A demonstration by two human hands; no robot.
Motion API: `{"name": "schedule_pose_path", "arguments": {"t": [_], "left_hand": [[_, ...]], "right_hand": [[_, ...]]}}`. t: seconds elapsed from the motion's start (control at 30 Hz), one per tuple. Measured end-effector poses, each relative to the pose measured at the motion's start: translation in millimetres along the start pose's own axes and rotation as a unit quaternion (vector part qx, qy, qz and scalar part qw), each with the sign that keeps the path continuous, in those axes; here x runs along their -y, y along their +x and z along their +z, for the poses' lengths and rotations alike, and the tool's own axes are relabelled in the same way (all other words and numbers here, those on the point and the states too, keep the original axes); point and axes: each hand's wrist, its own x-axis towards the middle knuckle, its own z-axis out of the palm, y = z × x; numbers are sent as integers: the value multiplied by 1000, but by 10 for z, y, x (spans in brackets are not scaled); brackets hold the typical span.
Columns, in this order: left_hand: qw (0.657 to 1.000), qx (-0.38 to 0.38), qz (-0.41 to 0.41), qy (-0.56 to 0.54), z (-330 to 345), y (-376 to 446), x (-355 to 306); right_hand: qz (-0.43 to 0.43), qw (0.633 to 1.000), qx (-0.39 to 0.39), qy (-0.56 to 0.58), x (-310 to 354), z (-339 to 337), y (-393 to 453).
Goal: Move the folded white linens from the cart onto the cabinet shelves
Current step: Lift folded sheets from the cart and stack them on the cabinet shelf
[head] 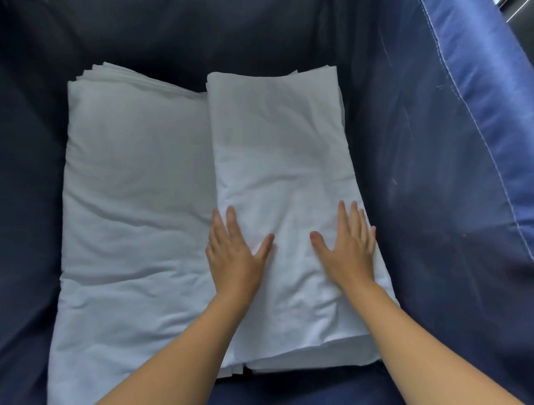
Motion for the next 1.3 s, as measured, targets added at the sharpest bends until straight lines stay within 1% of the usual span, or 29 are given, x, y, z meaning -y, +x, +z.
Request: {"name": "schedule_pose_path", "arguments": {"t": [0.1, 0.23, 0.33, 0.4, 0.43, 0.47, 0.53, 0.6, 0.7, 0.8, 0.93, 1.17, 1.3], "left_hand": [[997, 58, 39, 30, 109, 90, 28], [997, 64, 35, 40, 168, 125, 37], [996, 69, 29, 51, 132, 133, 21], [996, 72, 16, 49, 62, 129, -26], [997, 66, 6, 38, 17, 135, -76], [998, 57, -9, 20, -50, 158, -142], [997, 43, -51, -34, -227, 259, -299], [992, 48, -81, -85, -451, 396, -464], [985, 41, -78, -149, -835, 557, -722], [981, 28, -56, -185, -1228, 582, -980], [975, 10, -36, -221, -1784, 489, -1247], [938, -65, 35, -339, -3110, 269, -1853], [922, -93, 60, -370, -3898, 154, -2165]], "right_hand": [[-9, 998, 52, -39, 38, 170, 70], [-1, 995, 81, -53, 24, 180, 127], [14, 995, 96, -37, 93, 99, 147], [28, 995, 93, 13, 176, -7, 158], [33, 994, 87, 60, 222, -78, 167], [41, 988, 81, 122, 277, -163, 175], [63, 964, 73, 248, 417, -357, 204], [77, 944, 68, 313, 596, -582, 228], [55, 936, 61, 343, 908, -929, 250], [15, 929, 50, 366, 1198, -1307, 235], [-40, 913, 54, 403, 1574, -1836, 92], [-117, 878, 37, 463, 2274, -2961, -307], [-149, 852, 51, 499, 2674, -3634, -557]]}}
